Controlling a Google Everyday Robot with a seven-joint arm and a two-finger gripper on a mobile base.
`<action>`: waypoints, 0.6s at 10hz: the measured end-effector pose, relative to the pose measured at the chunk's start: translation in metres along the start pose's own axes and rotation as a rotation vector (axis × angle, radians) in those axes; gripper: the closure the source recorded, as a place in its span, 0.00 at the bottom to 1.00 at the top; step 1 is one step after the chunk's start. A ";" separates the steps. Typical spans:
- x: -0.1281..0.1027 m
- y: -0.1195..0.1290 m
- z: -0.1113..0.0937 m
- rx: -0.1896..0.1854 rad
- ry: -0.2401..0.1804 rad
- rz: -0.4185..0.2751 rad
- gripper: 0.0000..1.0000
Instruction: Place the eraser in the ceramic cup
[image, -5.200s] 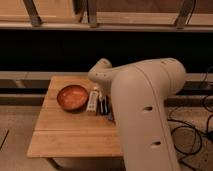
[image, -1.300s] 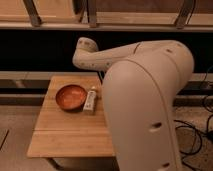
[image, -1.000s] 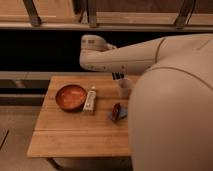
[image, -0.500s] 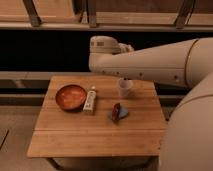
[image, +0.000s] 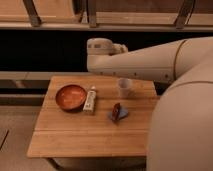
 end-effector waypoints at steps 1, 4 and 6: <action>-0.006 0.009 0.004 -0.020 -0.026 0.006 1.00; -0.009 0.009 0.004 -0.023 -0.038 0.006 1.00; -0.009 0.009 0.004 -0.023 -0.038 0.006 1.00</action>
